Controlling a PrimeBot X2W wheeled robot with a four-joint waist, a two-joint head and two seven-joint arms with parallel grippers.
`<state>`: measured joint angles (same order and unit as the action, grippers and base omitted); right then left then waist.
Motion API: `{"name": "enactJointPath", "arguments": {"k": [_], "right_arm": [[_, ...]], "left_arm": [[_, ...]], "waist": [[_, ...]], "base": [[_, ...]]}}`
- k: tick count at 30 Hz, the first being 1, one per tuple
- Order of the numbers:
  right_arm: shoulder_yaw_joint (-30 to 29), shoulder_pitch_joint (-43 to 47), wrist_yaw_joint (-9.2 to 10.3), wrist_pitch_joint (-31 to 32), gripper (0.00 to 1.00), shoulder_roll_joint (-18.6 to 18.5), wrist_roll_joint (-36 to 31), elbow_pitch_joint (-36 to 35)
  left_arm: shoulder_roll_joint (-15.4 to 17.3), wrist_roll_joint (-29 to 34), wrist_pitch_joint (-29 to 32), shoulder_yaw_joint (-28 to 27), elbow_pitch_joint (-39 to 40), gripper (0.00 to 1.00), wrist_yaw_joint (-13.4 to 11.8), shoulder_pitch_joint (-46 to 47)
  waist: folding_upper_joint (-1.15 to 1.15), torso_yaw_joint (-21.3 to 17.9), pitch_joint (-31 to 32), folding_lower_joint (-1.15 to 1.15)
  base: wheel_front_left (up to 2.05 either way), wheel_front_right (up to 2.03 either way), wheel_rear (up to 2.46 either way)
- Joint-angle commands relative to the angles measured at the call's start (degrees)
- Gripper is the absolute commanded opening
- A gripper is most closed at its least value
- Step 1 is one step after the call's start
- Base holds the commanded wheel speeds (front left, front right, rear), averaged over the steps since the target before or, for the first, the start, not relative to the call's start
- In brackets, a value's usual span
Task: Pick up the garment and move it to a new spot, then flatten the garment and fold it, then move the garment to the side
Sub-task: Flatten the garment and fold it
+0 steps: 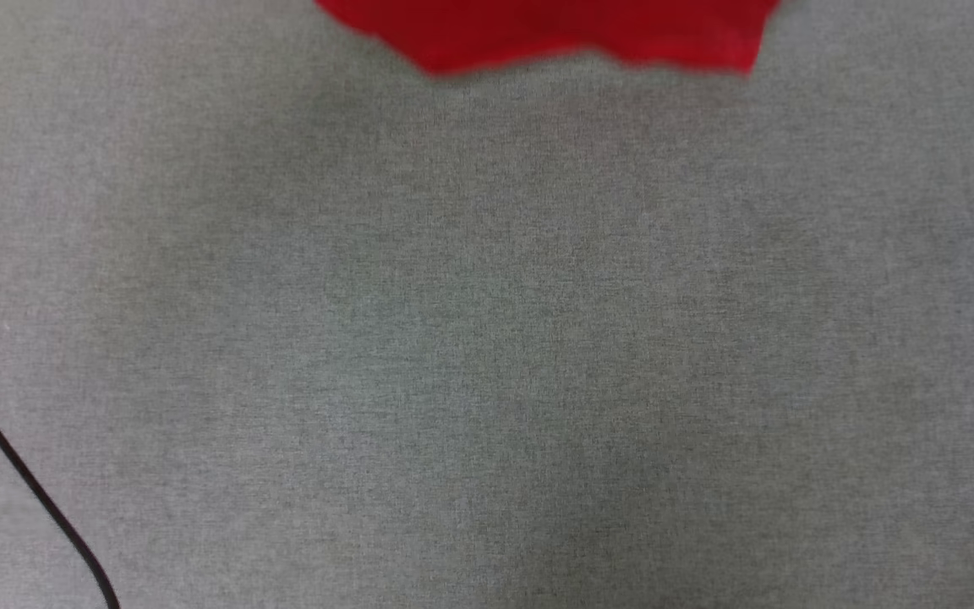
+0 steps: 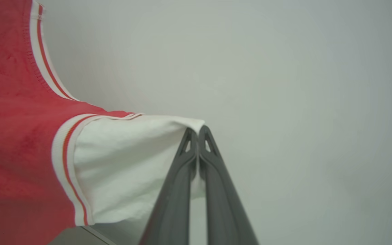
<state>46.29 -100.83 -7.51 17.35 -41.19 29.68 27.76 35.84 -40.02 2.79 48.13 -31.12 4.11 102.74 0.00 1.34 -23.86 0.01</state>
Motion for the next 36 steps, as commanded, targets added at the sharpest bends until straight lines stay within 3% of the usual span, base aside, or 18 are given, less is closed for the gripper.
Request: {"name": "enactJointPath", "arguments": {"k": [1,5,10,19,23,29,36], "right_arm": [[0.7,-2.1,0.05,-0.9,0.0,0.7,-0.5,1.4],[2.1,-6.0,0.04,-3.3,0.0,2.3,-0.3,5.4],[5.6,-4.6,0.05,-7.1,0.0,4.3,0.3,9.4],[11.7,7.4,0.05,-15.7,0.0,7.7,6.9,14.8],[15.7,15.8,0.05,-19.1,0.0,7.3,9.9,14.3],[21.5,28.6,0.04,-21.8,0.0,5.1,14.1,11.7],[23.6,43.4,0.04,-25.5,0.0,1.9,19.3,8.4]], "left_arm": [[-0.5,0.1,-1.1,-0.4,-1.6,0.0,0.4,1.7],[-1.5,0.2,-3.4,-0.2,-6.3,0.0,1.4,3.5],[-2.7,-0.9,-6.7,0.9,-11.5,0.0,2.4,0.7],[-3.3,-4.5,-13.7,3.6,-16.9,0.0,3.1,-12.9],[-2.8,-6.8,-16.2,4.2,-16.6,0.0,3.2,-23.7],[-1.7,-9.7,-17.7,3.9,-11.8,0.0,0.9,-41.2],[1.4,-12.4,-18.1,2.6,-3.3,0.0,-2.9,-60.5]], "waist": [[0.0,0.1,-0.9,-0.01],[0.0,0.1,-2.3,-0.01],[0.0,-0.2,-3.5,-0.01],[0.0,-1.0,-2.2,-0.01],[0.0,-1.2,0.8,-0.01],[0.0,-1.0,6.0,-0.01],[0.0,-1.2,12.0,-0.01]], "base": [[0.0,0.0,0.0],[0.0,0.0,0.0],[0.0,0.0,0.0],[0.0,0.0,0.0],[0.0,0.0,0.0],[0.0,0.0,0.0],[0.0,0.0,0.0]]}}
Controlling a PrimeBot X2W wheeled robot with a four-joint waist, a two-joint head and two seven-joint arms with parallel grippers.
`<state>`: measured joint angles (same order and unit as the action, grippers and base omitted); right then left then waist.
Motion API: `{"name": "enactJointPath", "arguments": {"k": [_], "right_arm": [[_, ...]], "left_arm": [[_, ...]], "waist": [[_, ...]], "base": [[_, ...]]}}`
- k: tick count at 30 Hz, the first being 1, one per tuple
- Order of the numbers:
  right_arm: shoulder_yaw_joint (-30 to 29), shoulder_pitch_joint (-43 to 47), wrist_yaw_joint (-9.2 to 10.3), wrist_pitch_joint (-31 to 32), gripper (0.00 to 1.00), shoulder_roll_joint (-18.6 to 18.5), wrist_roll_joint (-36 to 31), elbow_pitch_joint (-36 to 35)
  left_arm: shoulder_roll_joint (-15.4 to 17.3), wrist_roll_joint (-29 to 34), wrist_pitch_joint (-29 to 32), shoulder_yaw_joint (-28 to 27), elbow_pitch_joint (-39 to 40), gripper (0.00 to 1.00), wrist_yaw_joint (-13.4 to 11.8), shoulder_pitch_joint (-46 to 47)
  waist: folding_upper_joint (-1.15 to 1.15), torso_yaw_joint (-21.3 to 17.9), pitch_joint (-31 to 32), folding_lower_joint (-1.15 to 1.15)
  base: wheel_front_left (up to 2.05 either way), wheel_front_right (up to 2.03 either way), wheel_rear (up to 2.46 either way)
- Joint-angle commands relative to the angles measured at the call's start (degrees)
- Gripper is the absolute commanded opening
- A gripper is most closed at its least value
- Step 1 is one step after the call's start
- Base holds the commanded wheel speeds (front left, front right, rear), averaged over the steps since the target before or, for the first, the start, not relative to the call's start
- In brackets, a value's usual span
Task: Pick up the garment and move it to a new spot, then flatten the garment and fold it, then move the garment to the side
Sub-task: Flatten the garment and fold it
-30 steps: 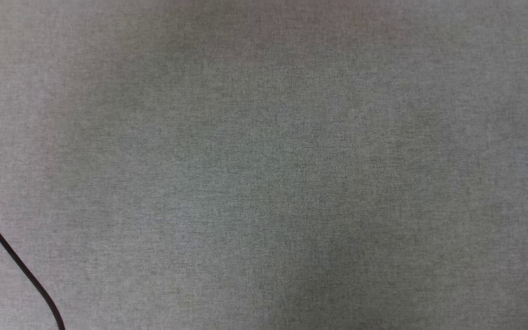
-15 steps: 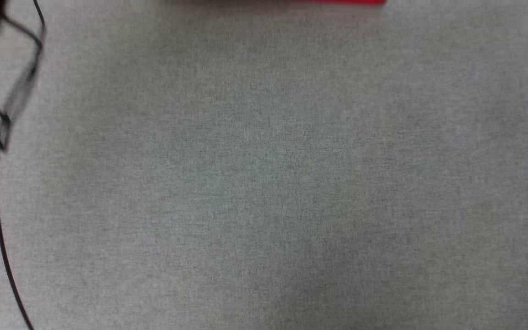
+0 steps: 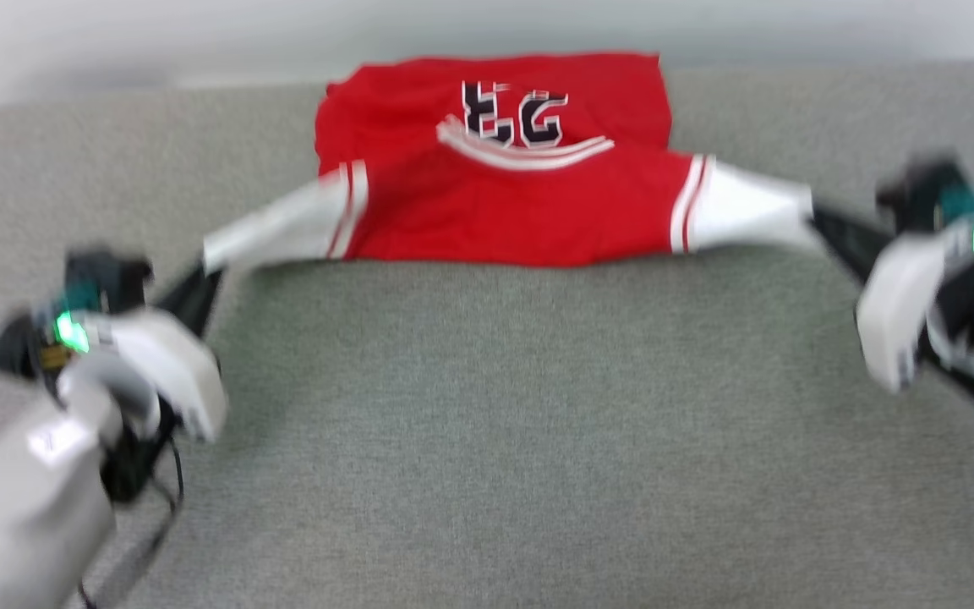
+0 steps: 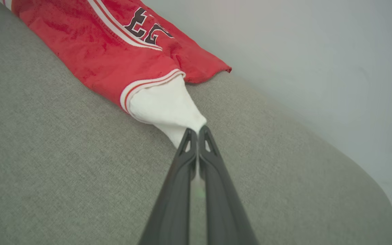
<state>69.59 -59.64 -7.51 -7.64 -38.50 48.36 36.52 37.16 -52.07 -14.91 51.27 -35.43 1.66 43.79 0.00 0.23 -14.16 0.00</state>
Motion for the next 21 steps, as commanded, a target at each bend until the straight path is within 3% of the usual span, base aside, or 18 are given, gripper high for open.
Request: {"name": "enactJointPath", "arguments": {"k": [1,12,21], "right_arm": [[0.2,4.4,0.04,-1.2,0.0,-1.3,1.3,-0.5],[-1.6,23.7,0.04,-4.6,0.0,-5.2,4.4,-1.3],[-7.4,41.1,0.06,-5.2,0.0,-8.1,5.5,-4.3]], "left_arm": [[0.7,-0.6,-0.4,-1.0,2.3,0.0,-1.0,-4.1],[5.1,-3.9,-0.3,-2.3,10.8,0.0,-7.0,-24.6],[6.7,-6.2,-0.3,-4.7,16.7,0.0,-12.3,-38.2]], "waist": [[0.0,-0.1,3.1,0.0],[0.0,-0.4,10.8,0.0],[0.0,0.2,15.2,0.0]], "base": [[0.0,0.0,0.0],[0.0,0.0,0.0],[0.0,0.0,0.0]]}}
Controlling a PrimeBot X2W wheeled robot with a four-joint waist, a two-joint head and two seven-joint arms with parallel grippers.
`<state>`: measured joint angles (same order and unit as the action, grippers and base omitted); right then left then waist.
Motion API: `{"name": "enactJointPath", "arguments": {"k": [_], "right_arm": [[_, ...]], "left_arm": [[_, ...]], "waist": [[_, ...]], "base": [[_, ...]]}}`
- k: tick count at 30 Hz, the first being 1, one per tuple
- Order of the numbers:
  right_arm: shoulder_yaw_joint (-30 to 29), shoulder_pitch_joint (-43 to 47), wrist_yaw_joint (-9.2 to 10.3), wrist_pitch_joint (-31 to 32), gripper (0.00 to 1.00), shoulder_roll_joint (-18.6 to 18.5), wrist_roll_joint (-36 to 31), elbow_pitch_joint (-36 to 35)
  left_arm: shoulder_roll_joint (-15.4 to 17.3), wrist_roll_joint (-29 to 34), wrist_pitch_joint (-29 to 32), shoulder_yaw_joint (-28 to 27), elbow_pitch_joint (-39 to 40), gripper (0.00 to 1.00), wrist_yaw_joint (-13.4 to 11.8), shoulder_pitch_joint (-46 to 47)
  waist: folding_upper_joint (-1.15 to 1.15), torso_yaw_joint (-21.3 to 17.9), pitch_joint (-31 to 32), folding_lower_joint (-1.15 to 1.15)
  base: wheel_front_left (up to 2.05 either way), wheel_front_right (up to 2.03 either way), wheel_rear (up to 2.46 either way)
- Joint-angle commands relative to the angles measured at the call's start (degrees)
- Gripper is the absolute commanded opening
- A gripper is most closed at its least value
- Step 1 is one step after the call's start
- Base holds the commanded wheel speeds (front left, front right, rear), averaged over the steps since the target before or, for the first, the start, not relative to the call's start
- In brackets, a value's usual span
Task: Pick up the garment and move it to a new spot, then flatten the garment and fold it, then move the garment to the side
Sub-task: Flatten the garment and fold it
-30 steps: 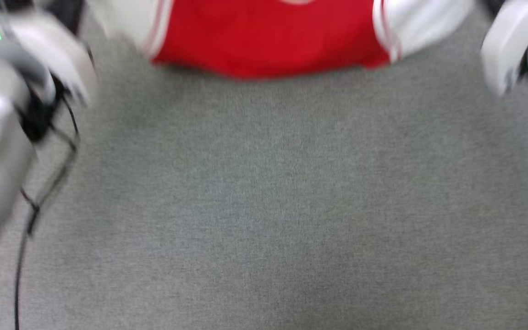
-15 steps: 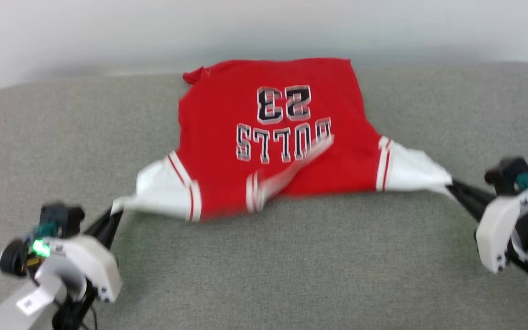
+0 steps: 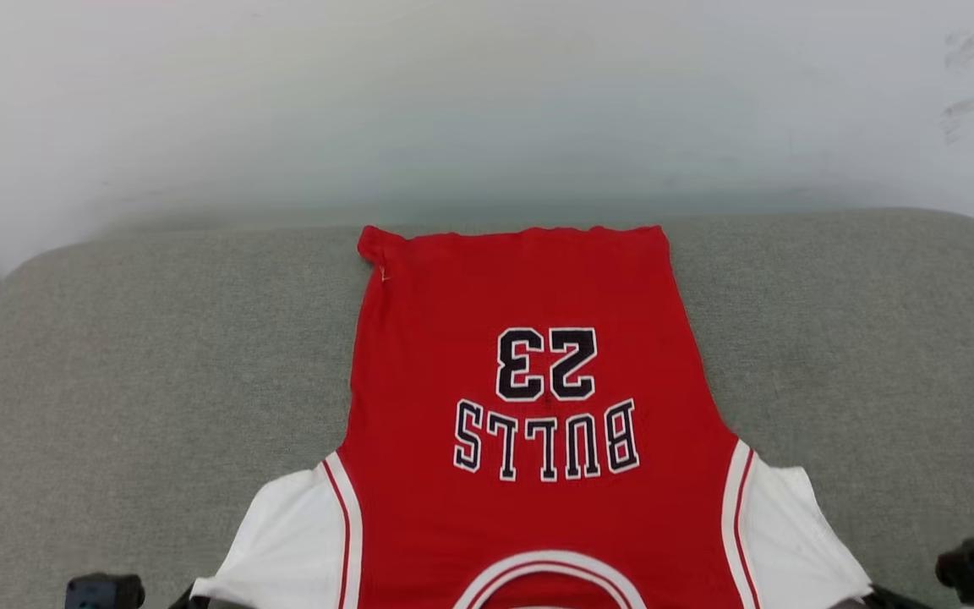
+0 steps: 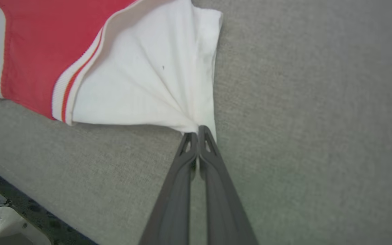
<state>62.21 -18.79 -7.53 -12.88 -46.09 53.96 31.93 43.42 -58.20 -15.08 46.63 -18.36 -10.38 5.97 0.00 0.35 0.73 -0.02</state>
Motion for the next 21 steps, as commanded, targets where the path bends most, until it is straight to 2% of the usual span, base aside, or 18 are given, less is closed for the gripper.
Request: {"name": "enactJointPath", "arguments": {"k": [1,5,8,14,15,16,17,21], "right_arm": [[-0.7,2.0,0.08,0.5,0.0,-0.8,-0.3,-0.2],[-4.1,9.0,0.09,2.5,0.0,-1.9,-0.4,-1.8],[-6.7,12.9,0.1,4.1,0.0,-2.6,-1.5,-3.1],[-12.7,16.7,0.1,9.0,0.0,-1.2,-3.8,-5.3],[-14.0,16.4,0.1,9.6,0.12,-0.9,-4.5,-5.9],[-15.4,16.1,0.1,10.3,0.51,-0.8,-5.1,-6.6],[-16.7,15.5,0.1,11.0,1.0,-0.8,-5.8,-7.4],[-23.9,13.8,0.07,14.0,1.0,-1.5,-6.1,-12.3]], "left_arm": [[0.4,-0.6,-0.1,-0.9,0.5,0.0,-0.7,-2.1],[0.9,-0.5,-0.1,-3.9,2.9,0.0,-2.9,-7.6],[0.9,-0.4,-0.1,-5.3,4.5,0.0,-3.6,-11.3],[0.1,1.4,-0.1,-6.7,7.3,0.0,-4.4,-14.2],[-0.1,1.8,-0.1,-6.6,7.7,0.0,-4.4,-14.1],[-0.2,2.2,-0.1,-6.6,8.1,0.0,-4.4,-13.6],[-0.5,2.5,-0.1,-6.7,8.5,0.0,-4.4,-13.2],[-1.0,4.5,-0.1,-6.6,10.0,0.0,-4.5,-11.0]], "waist": [[0.0,0.0,0.4,0.02],[0.0,0.3,0.8,0.02],[0.0,0.3,0.7,0.02],[0.0,0.5,-0.1,0.02],[0.0,0.5,-0.3,0.02],[0.0,0.6,-0.6,0.02],[0.0,0.6,-1.0,0.02],[0.0,1.2,-2.8,0.02]], "base": [[0.0,0.0,0.0],[0.0,0.0,0.0],[0.0,0.0,0.0],[0.0,0.0,0.0],[0.0,0.0,0.0],[0.0,0.0,0.0],[0.0,0.0,0.0],[0.0,0.0,0.0]]}}
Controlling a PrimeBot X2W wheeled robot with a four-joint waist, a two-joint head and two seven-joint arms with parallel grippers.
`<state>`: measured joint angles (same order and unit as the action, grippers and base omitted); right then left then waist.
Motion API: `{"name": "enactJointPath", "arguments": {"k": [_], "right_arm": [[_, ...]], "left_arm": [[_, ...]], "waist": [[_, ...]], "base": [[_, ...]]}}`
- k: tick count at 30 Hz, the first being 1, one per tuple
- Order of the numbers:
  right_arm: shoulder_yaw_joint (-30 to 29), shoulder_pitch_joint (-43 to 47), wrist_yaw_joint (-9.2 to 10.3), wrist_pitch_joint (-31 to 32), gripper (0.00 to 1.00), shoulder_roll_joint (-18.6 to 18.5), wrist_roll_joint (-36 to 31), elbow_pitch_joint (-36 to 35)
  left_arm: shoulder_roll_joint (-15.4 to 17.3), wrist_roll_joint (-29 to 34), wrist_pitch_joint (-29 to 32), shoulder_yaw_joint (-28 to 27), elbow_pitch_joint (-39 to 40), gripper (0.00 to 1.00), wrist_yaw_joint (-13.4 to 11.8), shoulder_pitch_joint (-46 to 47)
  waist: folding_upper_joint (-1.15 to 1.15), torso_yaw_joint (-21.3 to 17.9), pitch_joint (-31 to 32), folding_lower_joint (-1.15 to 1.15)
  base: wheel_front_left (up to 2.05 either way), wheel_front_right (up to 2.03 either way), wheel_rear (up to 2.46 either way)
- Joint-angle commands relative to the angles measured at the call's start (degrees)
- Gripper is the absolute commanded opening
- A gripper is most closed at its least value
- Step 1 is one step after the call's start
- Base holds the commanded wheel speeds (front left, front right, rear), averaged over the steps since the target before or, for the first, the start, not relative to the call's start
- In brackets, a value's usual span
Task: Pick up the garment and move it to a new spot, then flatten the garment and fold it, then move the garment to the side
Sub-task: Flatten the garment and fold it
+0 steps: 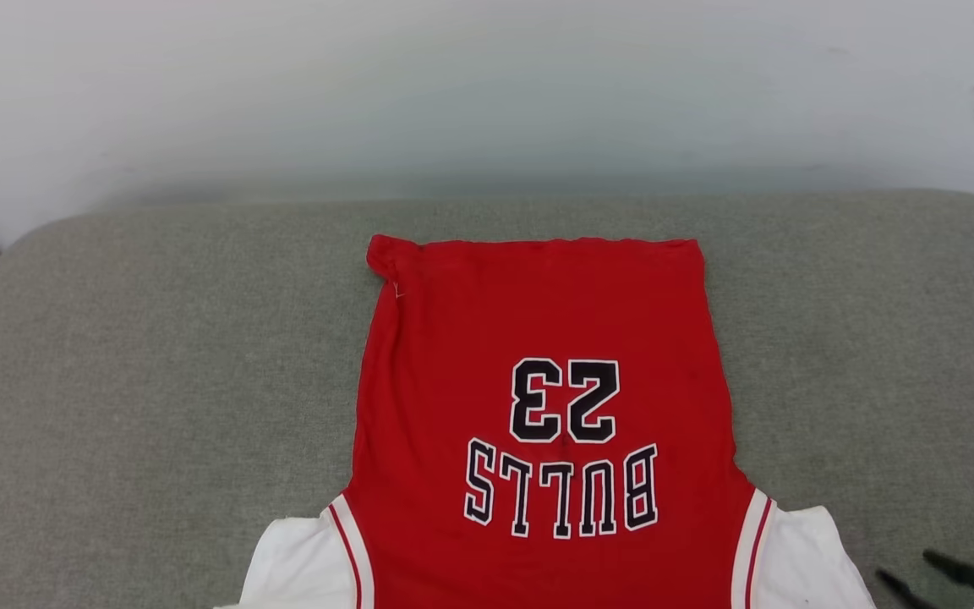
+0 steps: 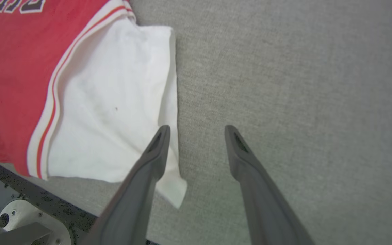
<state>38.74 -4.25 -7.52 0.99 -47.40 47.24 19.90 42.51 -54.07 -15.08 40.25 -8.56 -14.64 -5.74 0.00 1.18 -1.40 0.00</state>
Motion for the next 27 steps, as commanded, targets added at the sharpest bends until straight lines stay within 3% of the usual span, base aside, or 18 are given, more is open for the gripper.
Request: {"name": "enactJointPath", "arguments": {"k": [1,9,14,19,22,27], "right_arm": [[-2.6,-1.1,0.06,1.1,1.0,-0.7,1.4,-2.0],[-18.5,-12.3,0.05,11.0,1.0,-7.5,-1.4,-15.4],[-21.3,-25.5,0.04,23.7,1.0,-7.6,-1.1,-19.3],[-19.3,-39.2,0.05,43.2,1.0,-4.7,2.0,-15.7],[-18.1,-46.2,0.04,53.4,1.0,-2.2,0.3,-12.2],[-16.9,-54.2,0.04,63.7,1.0,2.8,-4.8,-7.0]], "left_arm": [[-0.2,0.8,-0.1,-0.4,0.6,0.0,-0.5,1.4],[-1.0,4.7,-0.1,-2.4,5.3,0.0,-1.4,6.0],[-1.8,7.8,-0.1,-2.9,7.2,0.0,-1.3,9.4],[-3.3,10.3,-0.1,-3.5,8.3,0.0,-1.0,12.6],[-4.6,11.8,-0.1,-3.8,9.2,0.0,-0.6,14.4],[-6.6,13.9,-0.1,-4.9,10.4,0.0,-0.3,16.5]], "waist": [[0.0,0.5,-1.2,0.0],[0.0,3.2,-8.5,0.0],[0.0,5.9,-14.5,0.0],[0.0,9.0,-19.6,0.0],[0.0,10.9,-22.7,0.0],[0.0,13.4,-27.5,0.0]], "base": [[0.0,0.0,0.0],[0.0,0.0,0.0],[0.0,0.0,0.0],[0.0,0.0,0.0],[0.0,0.0,0.0],[0.0,0.0,0.0]]}}
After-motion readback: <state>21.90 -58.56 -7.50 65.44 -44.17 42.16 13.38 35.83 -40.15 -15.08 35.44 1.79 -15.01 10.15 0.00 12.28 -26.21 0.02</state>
